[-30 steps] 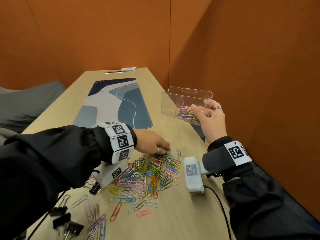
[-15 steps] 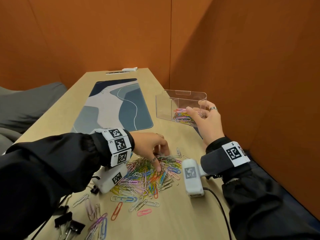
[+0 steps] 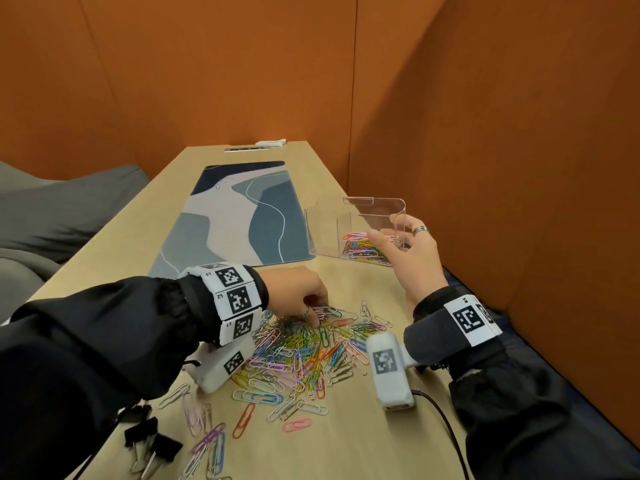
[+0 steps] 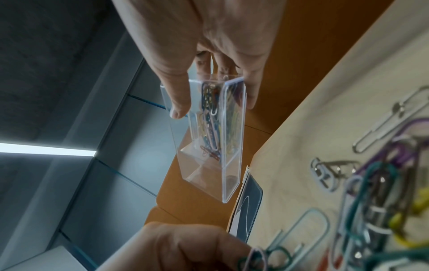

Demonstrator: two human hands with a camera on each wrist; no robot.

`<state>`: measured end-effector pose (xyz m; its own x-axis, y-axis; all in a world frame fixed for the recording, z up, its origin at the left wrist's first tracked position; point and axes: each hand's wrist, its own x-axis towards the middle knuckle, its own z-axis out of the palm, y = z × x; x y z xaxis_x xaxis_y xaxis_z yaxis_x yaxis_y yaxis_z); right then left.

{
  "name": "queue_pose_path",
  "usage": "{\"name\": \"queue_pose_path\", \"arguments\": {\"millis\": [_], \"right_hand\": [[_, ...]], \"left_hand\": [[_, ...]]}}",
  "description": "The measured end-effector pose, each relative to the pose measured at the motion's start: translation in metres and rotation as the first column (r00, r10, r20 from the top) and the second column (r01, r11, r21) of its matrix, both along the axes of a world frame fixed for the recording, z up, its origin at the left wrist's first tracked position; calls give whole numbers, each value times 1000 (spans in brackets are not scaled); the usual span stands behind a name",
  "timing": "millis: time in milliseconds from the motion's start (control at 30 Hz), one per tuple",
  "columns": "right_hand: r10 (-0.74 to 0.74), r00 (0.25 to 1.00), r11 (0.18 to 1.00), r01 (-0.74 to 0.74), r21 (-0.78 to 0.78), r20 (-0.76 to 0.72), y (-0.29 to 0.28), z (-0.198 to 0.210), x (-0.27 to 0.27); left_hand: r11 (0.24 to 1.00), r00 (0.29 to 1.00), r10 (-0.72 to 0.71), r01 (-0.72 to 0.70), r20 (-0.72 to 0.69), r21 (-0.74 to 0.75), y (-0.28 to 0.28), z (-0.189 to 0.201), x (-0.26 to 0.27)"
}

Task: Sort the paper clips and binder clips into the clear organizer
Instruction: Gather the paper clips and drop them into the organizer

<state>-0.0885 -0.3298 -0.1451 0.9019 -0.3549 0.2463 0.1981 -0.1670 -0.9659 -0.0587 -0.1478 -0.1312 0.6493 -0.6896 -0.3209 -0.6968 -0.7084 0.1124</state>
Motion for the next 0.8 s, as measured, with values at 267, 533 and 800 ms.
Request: {"name": "queue_pose_path", "arguments": {"millis": [267, 533, 800], "right_hand": [[87, 996, 993, -85, 77, -22, 2, -2, 1], [260, 961, 944, -233, 233, -93, 6, -10, 4], [370, 925, 912, -342, 225, -92, 14, -9, -4]], "left_hand": [[993, 999, 51, -51, 1, -107, 18, 9, 3], [919, 990, 76, -114, -115, -377, 34, 69, 6], [716, 983, 96, -176, -154, -676, 8, 119, 19]]}}
